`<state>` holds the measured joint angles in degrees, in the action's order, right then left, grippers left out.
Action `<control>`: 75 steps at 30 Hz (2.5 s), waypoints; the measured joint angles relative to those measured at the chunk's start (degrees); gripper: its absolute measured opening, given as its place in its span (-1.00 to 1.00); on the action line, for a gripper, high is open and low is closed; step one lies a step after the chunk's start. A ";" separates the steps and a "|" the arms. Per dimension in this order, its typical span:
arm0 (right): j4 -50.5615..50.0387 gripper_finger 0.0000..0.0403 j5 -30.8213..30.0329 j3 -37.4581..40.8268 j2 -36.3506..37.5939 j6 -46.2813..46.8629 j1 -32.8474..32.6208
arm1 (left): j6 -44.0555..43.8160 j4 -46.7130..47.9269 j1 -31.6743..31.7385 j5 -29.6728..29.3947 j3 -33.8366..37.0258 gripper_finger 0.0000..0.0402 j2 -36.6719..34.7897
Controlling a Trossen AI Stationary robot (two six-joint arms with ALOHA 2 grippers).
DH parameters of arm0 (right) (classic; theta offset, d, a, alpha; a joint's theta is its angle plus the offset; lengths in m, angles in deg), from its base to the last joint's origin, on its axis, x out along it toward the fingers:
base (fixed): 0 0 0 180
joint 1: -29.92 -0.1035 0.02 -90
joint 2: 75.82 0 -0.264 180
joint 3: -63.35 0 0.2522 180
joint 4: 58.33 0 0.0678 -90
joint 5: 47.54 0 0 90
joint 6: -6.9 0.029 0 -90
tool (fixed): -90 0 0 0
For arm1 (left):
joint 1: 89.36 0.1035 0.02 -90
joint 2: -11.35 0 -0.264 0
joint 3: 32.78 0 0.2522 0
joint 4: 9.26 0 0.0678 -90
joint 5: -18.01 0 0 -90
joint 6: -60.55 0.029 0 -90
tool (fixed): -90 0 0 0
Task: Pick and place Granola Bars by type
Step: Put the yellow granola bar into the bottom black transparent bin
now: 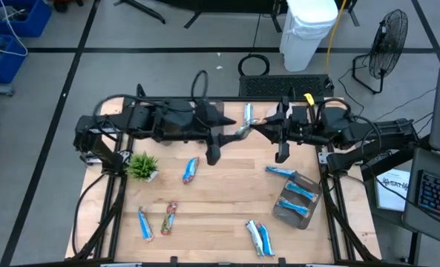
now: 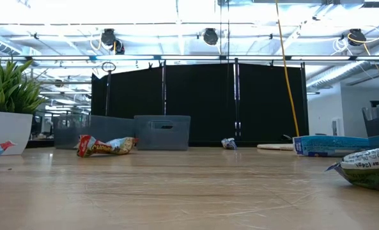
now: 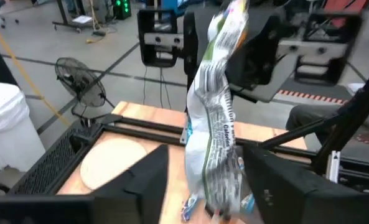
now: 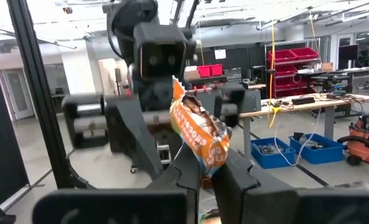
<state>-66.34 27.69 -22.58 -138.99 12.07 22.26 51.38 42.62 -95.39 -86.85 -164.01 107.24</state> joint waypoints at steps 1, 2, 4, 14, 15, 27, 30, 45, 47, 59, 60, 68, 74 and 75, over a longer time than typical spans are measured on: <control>-0.94 -0.92 0.00 0.00 0.44 0.04 0.00 | -0.02 0.65 0.04 0.38 -0.04 0.18 -0.80; -2.47 -0.93 0.00 0.00 0.94 0.27 -0.03 | 0.00 1.77 0.05 0.84 -0.04 0.26 -1.59; -4.92 -0.94 0.00 0.00 1.97 1.99 -0.42 | 0.01 2.44 0.34 1.36 -0.08 0.41 -2.81; -22.36 -0.95 -0.08 -0.45 5.35 11.78 -3.27 | -3.06 17.49 1.89 0.38 -0.09 0.82 -10.35; -24.73 -0.95 -0.04 -0.89 5.32 12.70 -3.38 | -3.60 19.39 1.87 0.07 -0.09 0.82 -10.86; -49.39 -0.96 1.47 -6.68 3.64 29.33 -3.72 | -6.73 30.72 1.89 -0.53 -0.02 0.83 -15.38; -54.68 -0.98 3.26 -8.40 2.83 32.24 -3.72 | -7.46 32.35 1.89 -0.69 -0.09 0.83 -16.00; -76.91 -0.99 18.16 -12.57 -5.05 37.26 -4.08 | -9.04 39.17 1.89 0.06 -0.04 0.83 -16.89; -79.19 -0.99 19.41 -12.57 -6.02 37.14 -4.63 | -9.06 39.71 1.89 0.24 -0.04 0.83 -16.91; -85.75 -1.00 19.42 -11.51 -11.37 34.42 -9.05 | -7.91 40.27 1.82 3.42 -0.04 0.83 -16.91; -85.69 -1.00 19.51 -10.78 -11.65 34.39 -9.48 | -7.89 40.27 1.82 3.40 -0.04 0.83 -16.91; -80.45 -1.00 19.52 -0.45 -11.86 34.47 -13.19 | -7.50 40.51 1.82 3.40 -0.04 0.83 -16.91; -73.24 -1.00 21.04 8.10 -11.86 35.06 -14.95 | -7.50 41.59 1.82 3.40 -0.04 0.83 -16.91; -72.96 -1.00 21.08 9.24 -11.83 35.00 -15.25 | -7.52 41.72 1.82 3.40 -0.04 0.83 -16.91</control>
<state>-139.30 48.77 -13.33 -150.82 47.08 7.01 43.87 84.34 -93.57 -83.45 -164.05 90.33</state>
